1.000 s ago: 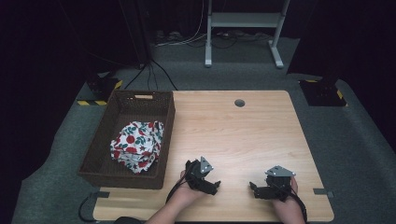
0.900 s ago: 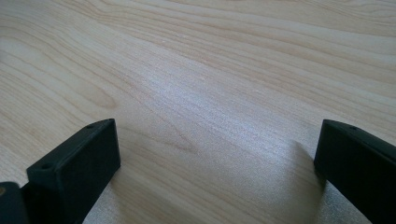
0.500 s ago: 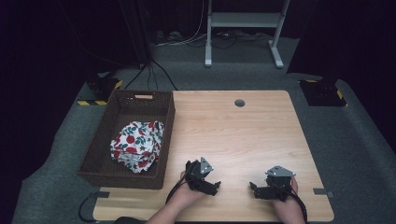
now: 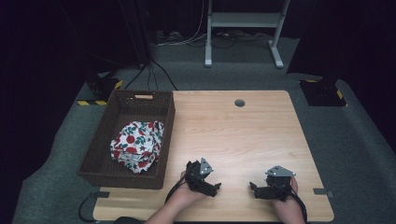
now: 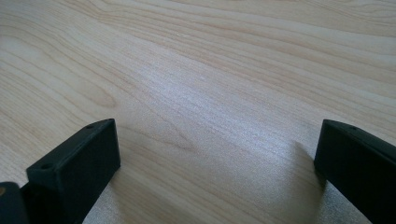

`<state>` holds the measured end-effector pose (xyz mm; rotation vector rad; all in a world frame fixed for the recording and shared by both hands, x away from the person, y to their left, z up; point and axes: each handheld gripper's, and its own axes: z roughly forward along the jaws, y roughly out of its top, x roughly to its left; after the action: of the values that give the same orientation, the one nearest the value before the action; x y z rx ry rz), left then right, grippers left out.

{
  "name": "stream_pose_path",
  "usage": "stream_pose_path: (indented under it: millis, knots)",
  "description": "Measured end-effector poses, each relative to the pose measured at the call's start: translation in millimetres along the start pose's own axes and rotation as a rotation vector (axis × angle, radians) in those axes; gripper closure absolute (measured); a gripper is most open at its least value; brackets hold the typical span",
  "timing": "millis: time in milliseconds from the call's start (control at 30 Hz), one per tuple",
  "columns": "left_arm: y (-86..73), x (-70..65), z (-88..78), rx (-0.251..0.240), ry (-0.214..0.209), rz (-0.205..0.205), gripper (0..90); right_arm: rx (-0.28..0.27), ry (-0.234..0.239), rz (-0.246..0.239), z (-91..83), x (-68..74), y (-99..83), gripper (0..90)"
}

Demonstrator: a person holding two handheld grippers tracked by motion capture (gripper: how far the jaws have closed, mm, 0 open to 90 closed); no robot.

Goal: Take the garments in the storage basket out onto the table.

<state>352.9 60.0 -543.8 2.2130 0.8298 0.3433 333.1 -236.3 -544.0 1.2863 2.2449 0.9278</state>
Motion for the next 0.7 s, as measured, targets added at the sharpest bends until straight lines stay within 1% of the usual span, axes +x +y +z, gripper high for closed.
stream_pose_path:
  millis: [67,100,200,233,267,300,333,433,500,567,600,633,700]
  knots:
    - [-0.2,-0.5,-1.3,-0.021,-0.018,-0.013,1.2,0.000,-0.001,0.000,0.0,0.0,0.0,0.0]
    - [0.2,-0.7,-2.0,-0.022,-0.023,-0.006,1.2,0.000,-0.001,0.000,0.0,0.0,0.0,0.0]
    - [1.0,-0.9,-3.5,-0.037,-0.026,-0.012,1.2,0.000,-0.001,0.000,0.0,0.0,0.0,0.0]
    - [2.3,-0.5,-6.1,-0.056,-0.022,-0.006,1.1,0.000,0.000,0.000,0.0,0.0,0.0,0.0]
    - [2.7,-0.4,-7.0,-0.063,-0.023,-0.008,1.1,0.000,-0.001,0.000,0.0,0.0,0.0,0.0]
    - [2.7,-0.4,-7.0,-0.063,-0.023,-0.008,1.1,0.000,0.000,0.000,0.0,0.0,0.0,0.0]
    - [4.0,0.7,-9.9,-0.083,-0.030,-0.017,1.1,0.000,-0.001,0.000,0.0,0.0,0.0,0.0]
    - [4.9,0.8,-11.9,-0.095,-0.035,-0.016,1.1,0.000,-0.001,0.000,0.0,0.0,0.0,0.0]
    - [6.8,-0.2,-15.6,-0.115,-0.041,-0.007,1.1,0.000,-0.001,0.000,0.0,0.0,0.0,0.0]
    - [7.8,-0.9,-17.5,-0.123,-0.044,-0.007,1.1,0.000,0.000,0.000,0.0,0.0,0.0,0.0]
    - [9.4,-1.6,-20.2,-0.142,-0.045,0.002,1.1,0.000,0.000,0.000,0.0,0.0,0.0,0.0]
    - [9.4,-1.6,-20.2,-0.142,-0.045,0.002,1.1,0.000,0.000,0.000,0.0,0.0,0.0,0.0]
    - [12.3,-2.1,-25.6,-0.170,-0.046,0.009,1.1,0.000,0.000,0.000,0.0,0.0,0.0,0.0]
